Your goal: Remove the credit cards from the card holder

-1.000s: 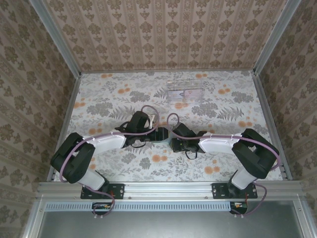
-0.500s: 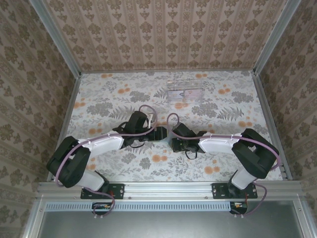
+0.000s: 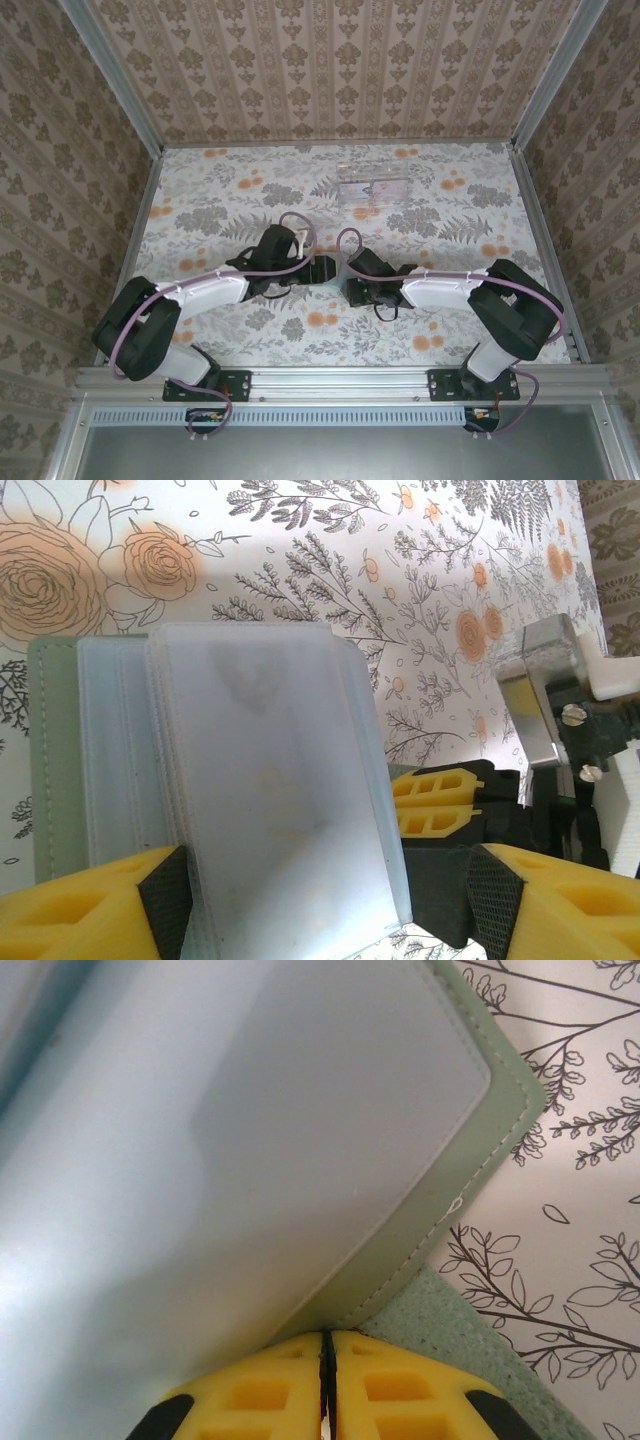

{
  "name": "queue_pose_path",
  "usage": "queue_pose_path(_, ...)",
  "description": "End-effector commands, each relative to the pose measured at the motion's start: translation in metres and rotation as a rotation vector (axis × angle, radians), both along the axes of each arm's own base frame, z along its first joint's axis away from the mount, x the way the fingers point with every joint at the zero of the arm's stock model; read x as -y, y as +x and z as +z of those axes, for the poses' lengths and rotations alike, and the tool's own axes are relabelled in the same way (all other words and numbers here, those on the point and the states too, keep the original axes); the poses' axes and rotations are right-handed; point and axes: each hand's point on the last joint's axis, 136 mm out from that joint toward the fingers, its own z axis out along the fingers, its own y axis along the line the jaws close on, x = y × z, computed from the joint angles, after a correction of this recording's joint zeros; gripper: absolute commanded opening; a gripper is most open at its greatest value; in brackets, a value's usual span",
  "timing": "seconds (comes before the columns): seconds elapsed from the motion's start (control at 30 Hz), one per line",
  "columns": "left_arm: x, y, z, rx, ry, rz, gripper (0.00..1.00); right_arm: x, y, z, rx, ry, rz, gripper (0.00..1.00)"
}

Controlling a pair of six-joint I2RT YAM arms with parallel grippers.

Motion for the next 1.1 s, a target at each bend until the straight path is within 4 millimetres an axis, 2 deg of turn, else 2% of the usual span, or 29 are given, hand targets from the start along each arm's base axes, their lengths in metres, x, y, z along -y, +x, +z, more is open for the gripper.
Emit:
queue_pose_path(0.0, -0.001, 0.0, 0.012, 0.03, -0.039, 0.0, 0.75, -0.003, -0.004, -0.01, -0.037, 0.006, 0.002, 0.13)
queue_pose_path(0.33, -0.008, 0.002, 0.019, 0.046, -0.073, 0.033, 0.75, 0.001, -0.004, -0.008, -0.027, -0.007, -0.005, 0.13)
queue_pose_path(0.8, 0.013, -0.005, 0.014, 0.007, -0.132, -0.041, 0.72, 0.003, -0.003, -0.007, -0.024, -0.01, -0.011, 0.13)
queue_pose_path(0.9, 0.005, -0.002, 0.007, 0.005, -0.097, -0.013, 0.72, 0.005, -0.003, -0.002, -0.009, -0.017, -0.013, 0.13)
queue_pose_path(1.07, -0.023, 0.009, -0.014, -0.017, 0.025, 0.064, 0.74, 0.018, 0.001, 0.015, 0.037, -0.044, -0.018, 0.14)
